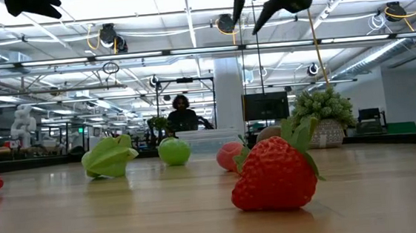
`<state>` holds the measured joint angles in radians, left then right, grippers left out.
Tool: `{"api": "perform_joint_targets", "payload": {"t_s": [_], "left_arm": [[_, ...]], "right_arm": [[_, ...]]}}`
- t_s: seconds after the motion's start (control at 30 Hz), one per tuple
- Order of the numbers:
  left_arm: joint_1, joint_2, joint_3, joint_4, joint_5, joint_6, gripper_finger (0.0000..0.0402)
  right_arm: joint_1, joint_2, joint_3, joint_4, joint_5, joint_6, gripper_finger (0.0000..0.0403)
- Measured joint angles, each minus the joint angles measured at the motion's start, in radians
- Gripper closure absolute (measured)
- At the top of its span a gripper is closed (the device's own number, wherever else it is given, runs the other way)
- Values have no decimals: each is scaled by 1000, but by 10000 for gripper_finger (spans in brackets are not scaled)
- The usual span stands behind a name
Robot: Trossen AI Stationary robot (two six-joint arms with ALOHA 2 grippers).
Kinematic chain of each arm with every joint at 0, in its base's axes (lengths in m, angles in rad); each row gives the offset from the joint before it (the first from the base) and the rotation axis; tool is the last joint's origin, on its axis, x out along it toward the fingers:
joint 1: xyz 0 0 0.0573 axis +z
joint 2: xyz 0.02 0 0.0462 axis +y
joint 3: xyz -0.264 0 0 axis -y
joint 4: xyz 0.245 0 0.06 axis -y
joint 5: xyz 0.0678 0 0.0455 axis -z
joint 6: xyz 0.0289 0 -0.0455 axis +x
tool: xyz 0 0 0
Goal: Pick and placing Produce into tupperware
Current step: Put the kiwi into the transparent bin
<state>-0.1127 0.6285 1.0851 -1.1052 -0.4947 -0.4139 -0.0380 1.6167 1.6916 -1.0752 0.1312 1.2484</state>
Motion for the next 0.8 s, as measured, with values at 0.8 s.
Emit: {"api": "perform_joint_targets", "payload": {"t_s": [0.8], "left_arm": [[0, 0, 0, -57, -31, -13, 197]], "right_arm": [[-2, 6, -420, 278, -340, 172, 222]]}}
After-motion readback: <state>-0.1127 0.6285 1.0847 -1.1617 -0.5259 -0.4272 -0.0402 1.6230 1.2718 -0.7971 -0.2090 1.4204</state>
